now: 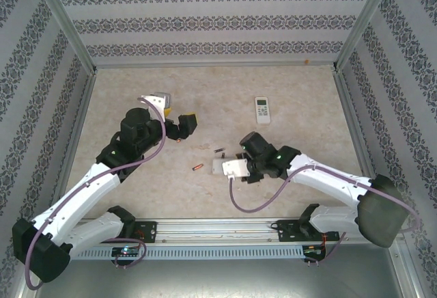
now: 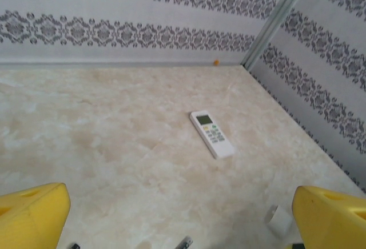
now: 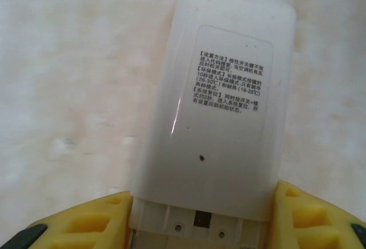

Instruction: Load the batteries into the remote control

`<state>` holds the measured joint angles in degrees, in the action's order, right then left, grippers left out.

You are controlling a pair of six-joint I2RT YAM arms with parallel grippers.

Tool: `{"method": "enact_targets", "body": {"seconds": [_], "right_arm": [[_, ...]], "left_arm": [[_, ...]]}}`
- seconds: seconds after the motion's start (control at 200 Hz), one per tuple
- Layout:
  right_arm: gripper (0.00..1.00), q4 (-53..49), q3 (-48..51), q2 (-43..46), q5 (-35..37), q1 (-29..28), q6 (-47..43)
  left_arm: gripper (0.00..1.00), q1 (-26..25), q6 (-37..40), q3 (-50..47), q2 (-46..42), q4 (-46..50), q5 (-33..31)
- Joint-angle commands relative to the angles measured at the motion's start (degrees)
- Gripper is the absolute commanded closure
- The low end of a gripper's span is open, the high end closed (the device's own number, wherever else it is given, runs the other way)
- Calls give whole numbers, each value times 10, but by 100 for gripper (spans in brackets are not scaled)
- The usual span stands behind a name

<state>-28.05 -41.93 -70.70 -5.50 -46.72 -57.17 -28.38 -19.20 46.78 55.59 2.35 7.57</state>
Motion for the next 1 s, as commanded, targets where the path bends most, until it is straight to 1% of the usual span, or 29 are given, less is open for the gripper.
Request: {"method": "enact_targets", "body": {"seconds": [0.0, 0.17, 0.325, 0.39, 0.49, 0.555, 0.624, 0.709, 0.759, 0.814, 0.859, 0.894, 0.924, 0.939, 0.994], "right_arm": [[74, -9, 16, -7, -44, -22, 17], [70, 37, 32, -45, -28, -41, 47], [64, 51, 16, -105, 0, -44, 57], [58, 55, 10, -125, 15, -44, 57], [46, 48, 3, -152, 34, -46, 53], [42, 36, -7, -157, 49, -50, 56], [37, 32, -20, -142, 55, -51, 75], [30, 23, -34, -104, 44, -51, 103], [26, 29, -40, -78, 32, -51, 136], [21, 48, -47, -55, 13, -51, 197], [20, 60, -55, -41, -11, -50, 245], [20, 79, -60, -34, -15, -50, 285], [20, 102, -63, -32, 2, -50, 325], [21, 115, -66, -33, 17, -50, 361], [30, 143, -88, -45, 87, -46, 499]], "left_arm": [[0, 4, 14, -12, 1, -3, 27], [0, 4, -11, -31, 11, -38, 36], [0, 4, -12, -30, 20, -34, 41], [0, 4, -13, -31, 19, -32, 40], [0, 5, -12, -35, 18, -32, 39], [0, 5, -9, -37, 18, -29, 36], [0, 5, -6, -41, 18, -27, 34], [0, 5, -4, -38, 18, -25, 41], [0, 5, -4, -37, 18, -23, 44], [0, 5, -4, -34, 16, -20, 45], [0, 5, -6, -33, 14, -16, 45], [0, 5, -6, -32, 11, -13, 44], [0, 5, -7, -31, 10, -11, 43], [0, 5, -7, -31, 9, -10, 43], [0, 5, -12, -30, 8, -7, 43]]}}
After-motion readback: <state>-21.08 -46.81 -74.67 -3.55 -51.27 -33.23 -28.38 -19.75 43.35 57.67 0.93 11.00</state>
